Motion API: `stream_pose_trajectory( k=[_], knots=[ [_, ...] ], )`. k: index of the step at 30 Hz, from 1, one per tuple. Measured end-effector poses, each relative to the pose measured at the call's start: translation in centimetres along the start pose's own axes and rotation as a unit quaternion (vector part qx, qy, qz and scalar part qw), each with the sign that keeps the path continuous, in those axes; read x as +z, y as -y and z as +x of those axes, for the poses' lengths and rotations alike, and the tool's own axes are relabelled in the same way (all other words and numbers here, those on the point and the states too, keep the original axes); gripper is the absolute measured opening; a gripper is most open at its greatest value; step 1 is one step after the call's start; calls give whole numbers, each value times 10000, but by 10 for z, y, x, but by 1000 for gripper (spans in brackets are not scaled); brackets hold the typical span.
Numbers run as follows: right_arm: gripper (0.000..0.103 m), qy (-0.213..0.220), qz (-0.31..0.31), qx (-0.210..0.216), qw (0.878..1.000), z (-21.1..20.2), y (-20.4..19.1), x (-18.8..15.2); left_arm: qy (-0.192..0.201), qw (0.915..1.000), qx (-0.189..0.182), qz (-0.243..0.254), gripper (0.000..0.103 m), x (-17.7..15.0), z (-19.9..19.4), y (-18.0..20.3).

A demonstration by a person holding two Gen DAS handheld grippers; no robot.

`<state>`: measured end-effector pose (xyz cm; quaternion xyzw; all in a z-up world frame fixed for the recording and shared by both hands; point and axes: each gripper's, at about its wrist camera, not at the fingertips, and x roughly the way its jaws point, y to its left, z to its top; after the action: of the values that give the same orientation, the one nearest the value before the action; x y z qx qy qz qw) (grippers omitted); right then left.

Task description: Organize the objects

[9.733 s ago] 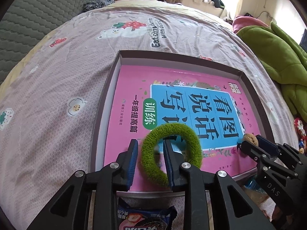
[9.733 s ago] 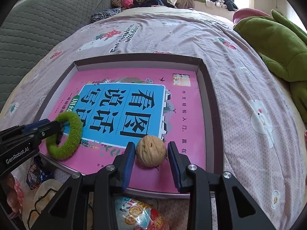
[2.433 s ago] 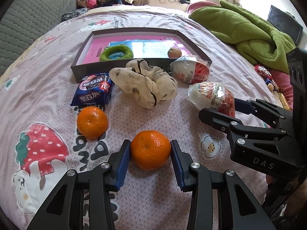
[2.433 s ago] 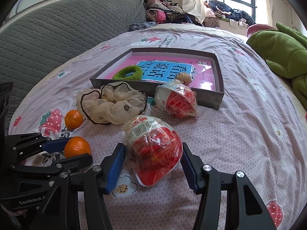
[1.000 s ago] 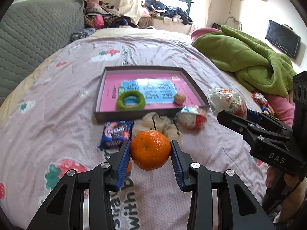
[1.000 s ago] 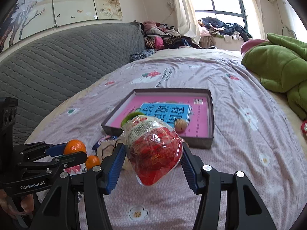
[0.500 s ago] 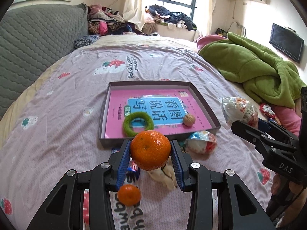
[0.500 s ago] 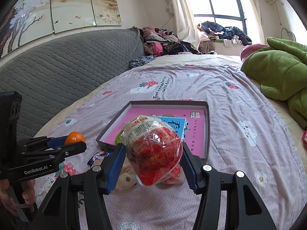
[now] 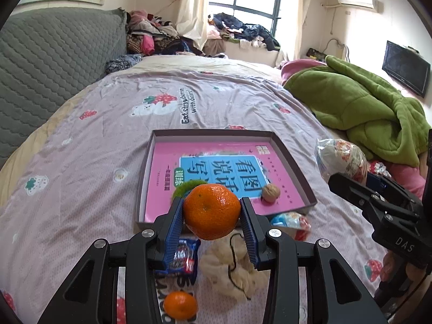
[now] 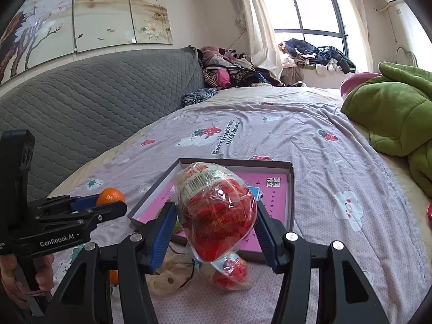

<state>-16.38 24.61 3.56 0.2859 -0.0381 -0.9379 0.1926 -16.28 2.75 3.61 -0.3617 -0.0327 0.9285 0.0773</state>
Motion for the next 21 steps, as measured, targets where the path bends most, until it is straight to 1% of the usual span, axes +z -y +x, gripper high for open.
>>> stream_pose_trajectory(
  k=[14,21],
  knots=[
    [57,216,13,-94,9997,7,13,12,153,9999,12,-16,42,23,24,1],
    [57,224,-21,-267,9994,21,16,11,305,9995,64,-40,42,31,35,1]
  ],
)
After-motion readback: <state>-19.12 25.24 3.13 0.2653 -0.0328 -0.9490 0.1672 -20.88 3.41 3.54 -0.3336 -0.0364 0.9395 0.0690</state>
